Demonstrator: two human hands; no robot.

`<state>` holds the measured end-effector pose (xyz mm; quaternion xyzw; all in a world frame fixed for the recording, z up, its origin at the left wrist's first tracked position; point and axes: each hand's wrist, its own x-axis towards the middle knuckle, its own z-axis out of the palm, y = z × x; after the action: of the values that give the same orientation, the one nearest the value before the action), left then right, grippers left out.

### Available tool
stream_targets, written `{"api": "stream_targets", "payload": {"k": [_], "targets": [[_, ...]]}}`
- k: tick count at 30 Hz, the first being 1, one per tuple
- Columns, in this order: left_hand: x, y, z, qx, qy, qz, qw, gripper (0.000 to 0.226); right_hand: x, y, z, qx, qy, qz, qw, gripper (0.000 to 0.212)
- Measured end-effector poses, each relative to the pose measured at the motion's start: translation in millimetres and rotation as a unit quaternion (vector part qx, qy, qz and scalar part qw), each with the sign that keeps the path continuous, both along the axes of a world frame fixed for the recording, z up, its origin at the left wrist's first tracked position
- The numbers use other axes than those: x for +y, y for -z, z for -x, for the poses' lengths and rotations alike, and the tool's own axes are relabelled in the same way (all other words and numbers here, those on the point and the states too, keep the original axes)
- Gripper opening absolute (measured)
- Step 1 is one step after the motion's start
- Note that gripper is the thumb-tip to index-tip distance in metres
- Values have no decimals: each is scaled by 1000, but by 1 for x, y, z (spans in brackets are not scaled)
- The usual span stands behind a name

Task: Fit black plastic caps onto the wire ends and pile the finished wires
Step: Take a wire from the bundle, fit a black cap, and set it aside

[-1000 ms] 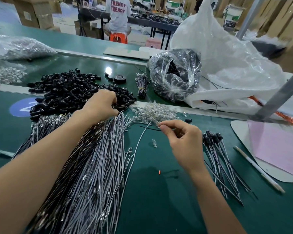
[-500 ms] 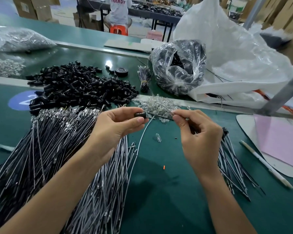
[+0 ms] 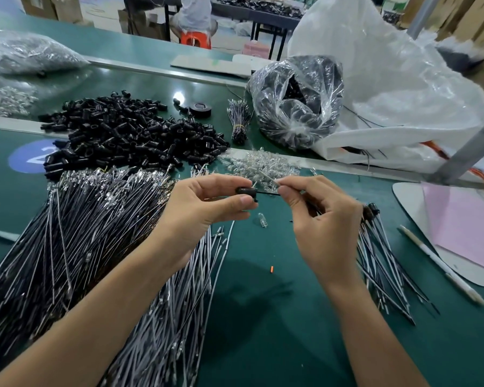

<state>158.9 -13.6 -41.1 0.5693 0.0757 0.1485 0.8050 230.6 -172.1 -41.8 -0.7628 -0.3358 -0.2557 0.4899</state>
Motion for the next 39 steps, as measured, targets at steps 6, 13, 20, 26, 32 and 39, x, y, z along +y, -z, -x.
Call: {"api": "stream_targets", "payload": {"k": [6,13,20,26,32,39], "targets": [[-7,2,-1,5,20,-31,999,31,7,4,5,3,-14,15,1000,9],[-5,4,-3,-7,3,72,997,15,10,4,9,15,-11,0,1000,8],[4,7,-5,-36,-44,136,989,29,6,1,6,199,-69,-74,975,9],[7,7,-7,-66,-71,179,979,32,-3,-2,1,242,-96,-34,965,13],[8,8,-7,-73,-68,176,979,26,-3,-2,2,235,-83,1,968,18],[6,9,-7,-65,-50,149,985,27,-3,-5,4,225,-88,12,970,17]]}}
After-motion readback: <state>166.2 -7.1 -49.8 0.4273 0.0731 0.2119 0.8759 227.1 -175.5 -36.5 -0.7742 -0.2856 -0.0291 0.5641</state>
